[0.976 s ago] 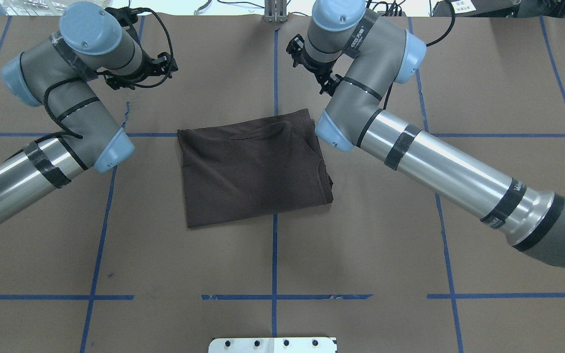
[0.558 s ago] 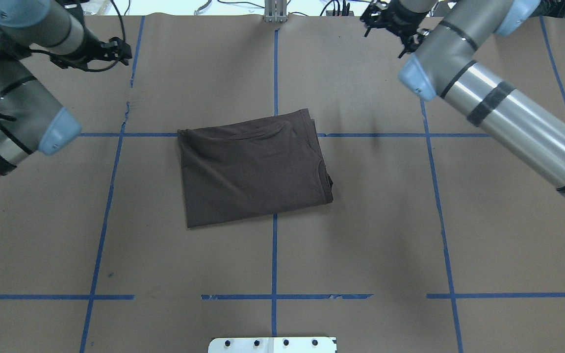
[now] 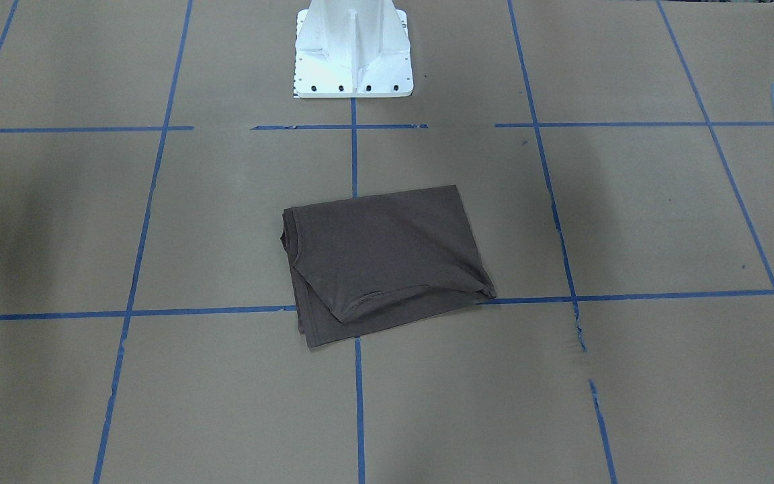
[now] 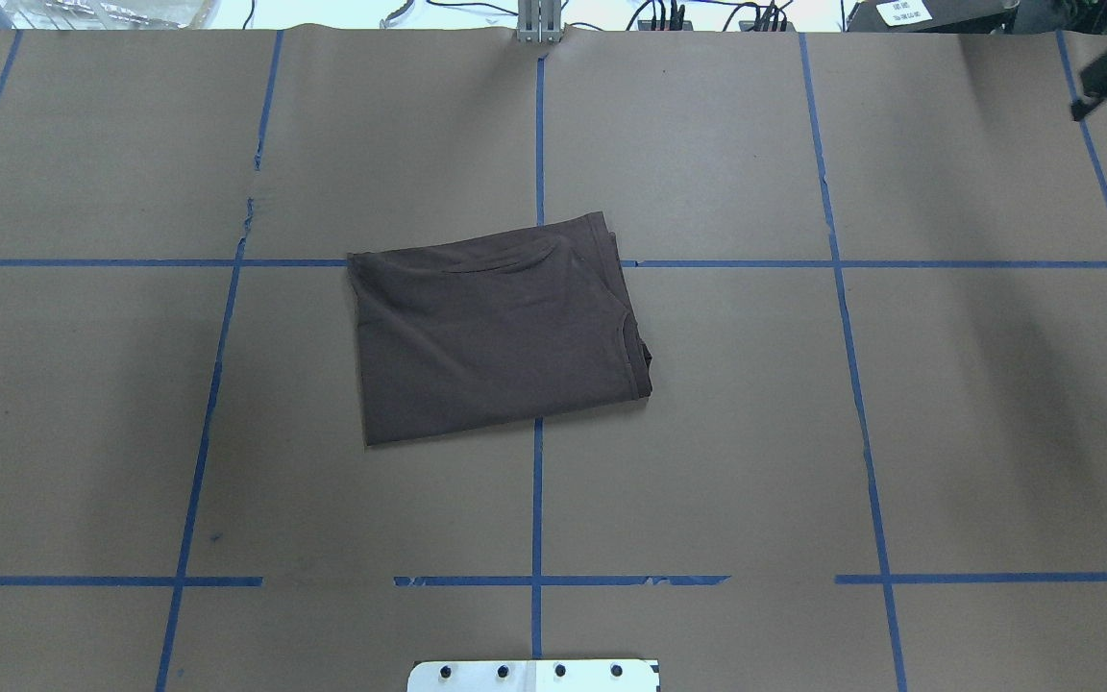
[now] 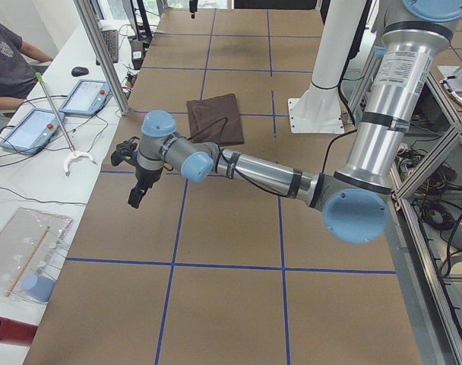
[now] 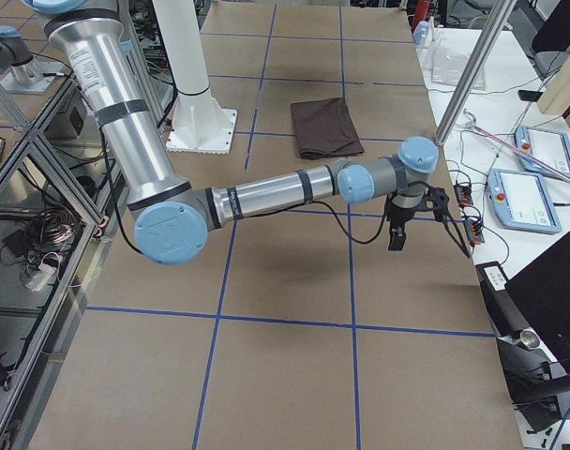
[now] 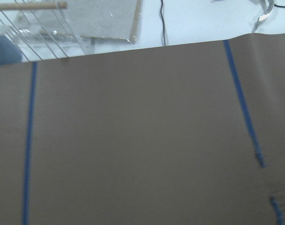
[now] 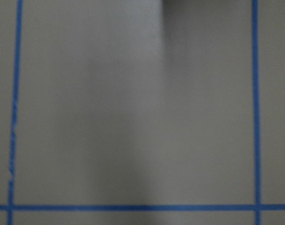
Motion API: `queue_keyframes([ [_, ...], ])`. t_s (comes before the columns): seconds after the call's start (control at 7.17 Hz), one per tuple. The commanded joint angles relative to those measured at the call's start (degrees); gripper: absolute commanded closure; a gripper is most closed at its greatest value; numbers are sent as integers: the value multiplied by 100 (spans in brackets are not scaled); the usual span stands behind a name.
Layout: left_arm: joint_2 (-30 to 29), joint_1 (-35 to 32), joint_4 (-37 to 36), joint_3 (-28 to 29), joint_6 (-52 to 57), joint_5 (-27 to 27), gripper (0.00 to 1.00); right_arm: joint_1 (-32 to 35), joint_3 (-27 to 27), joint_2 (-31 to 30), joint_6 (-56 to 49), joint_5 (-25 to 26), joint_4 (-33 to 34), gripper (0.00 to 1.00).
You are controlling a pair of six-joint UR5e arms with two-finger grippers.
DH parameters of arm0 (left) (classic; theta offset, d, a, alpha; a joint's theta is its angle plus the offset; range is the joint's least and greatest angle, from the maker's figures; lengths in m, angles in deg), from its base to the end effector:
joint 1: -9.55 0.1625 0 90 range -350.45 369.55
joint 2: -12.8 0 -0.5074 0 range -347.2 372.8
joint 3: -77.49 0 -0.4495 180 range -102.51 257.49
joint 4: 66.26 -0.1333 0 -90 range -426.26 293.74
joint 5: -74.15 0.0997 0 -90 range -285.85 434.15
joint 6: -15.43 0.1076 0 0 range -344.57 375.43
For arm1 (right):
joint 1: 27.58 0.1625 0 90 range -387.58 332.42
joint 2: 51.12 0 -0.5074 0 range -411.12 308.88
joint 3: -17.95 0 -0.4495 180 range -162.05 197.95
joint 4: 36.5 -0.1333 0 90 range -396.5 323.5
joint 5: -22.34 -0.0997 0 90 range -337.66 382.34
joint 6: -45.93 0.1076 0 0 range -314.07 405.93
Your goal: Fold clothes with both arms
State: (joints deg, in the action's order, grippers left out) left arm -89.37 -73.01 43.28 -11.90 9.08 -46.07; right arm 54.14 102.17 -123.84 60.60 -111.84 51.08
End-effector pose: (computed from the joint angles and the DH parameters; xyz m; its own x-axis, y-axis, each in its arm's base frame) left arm 0.0097 -0.6853 0.5965 0.8304 0.2735 -0.4855 -0.0192 0.8847 0.4657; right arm -0.0440 -0.7076 0.6083 0.6986 -0.0172 0.7153 -0.0384 0.9974 0.0614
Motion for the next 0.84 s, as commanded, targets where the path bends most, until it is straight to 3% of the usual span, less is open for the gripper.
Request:
queue_keyframes([
  [0.0, 599, -952, -230, 159, 1784, -585, 0, 746, 654, -1424, -1624, -143, 93, 0],
  [0.28, 916, -797, 330, 290, 1760, -783, 0, 740, 753, -1771, -1625, 355, -11, 0],
  [0.42, 1066, -770, 314, 604, 1795, -731, 0, 740, 884, -1833, -1617, 314, -12, 0],
  [0.56, 1067, -770, 62, 563, 1769, -739, 0, 740, 1042, -1842, -1565, 209, 40, 0],
  [0.7, 1024, -761, -758, 389, 1743, -791, 0, 740, 1035, -1860, -1555, 165, 49, 0],
])
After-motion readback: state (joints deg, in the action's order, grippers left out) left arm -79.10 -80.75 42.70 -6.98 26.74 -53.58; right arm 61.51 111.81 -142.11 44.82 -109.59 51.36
